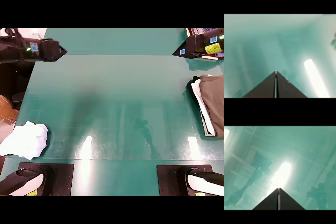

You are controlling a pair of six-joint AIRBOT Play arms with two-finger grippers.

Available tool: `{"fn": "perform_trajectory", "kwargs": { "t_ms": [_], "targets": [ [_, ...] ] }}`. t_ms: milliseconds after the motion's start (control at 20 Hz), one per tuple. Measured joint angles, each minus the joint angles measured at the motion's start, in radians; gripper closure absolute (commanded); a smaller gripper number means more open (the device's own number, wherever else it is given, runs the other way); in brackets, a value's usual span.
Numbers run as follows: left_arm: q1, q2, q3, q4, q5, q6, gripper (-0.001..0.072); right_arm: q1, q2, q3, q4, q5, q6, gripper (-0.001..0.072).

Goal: Fold the shirts.

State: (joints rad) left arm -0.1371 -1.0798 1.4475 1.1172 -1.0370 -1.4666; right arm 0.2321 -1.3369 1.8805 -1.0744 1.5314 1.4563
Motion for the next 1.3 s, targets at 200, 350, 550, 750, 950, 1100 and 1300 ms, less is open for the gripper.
{"fn": "perform_trajectory", "kwargs": {
  "t_ms": [200,350,550,750,950,1100,1300],
  "targets": [
    [0.014,0.121,-0.09,0.269,-0.267,-0.004,0.0536,0.0,0.0,0.0,0.0,0.018,0.0,0.0692],
    [0.018,0.213,-0.264,0.473,-0.415,-0.053,-0.0013,0.0,0.0,0.0,0.0,0.024,0.0,0.0693],
    [0.018,0.267,-0.535,0.611,-0.449,-0.13,-0.0013,0.0,0.0,0.0,0.0,0.027,0.0,0.0693],
    [0.019,0.283,-0.748,0.658,-0.392,-0.2,0.0005,0.0,0.0,0.0,0.0,0.027,0.0,0.0692],
    [0.019,0.288,-0.837,0.679,-0.358,-0.26,0.0681,0.0,0.0,0.0,0.0,0.028,0.0,0.0692],
    [0.019,0.289,-0.834,0.682,-0.35,-0.276,0.0682,0.0,0.0,0.0,0.0,0.028,0.0,0.0693],
    [0.019,0.31,-0.62,0.687,-0.356,-0.284,0.0683,-0.01,0.024,0.001,0.002,0.025,0.0,0.0693]
  ]
}}
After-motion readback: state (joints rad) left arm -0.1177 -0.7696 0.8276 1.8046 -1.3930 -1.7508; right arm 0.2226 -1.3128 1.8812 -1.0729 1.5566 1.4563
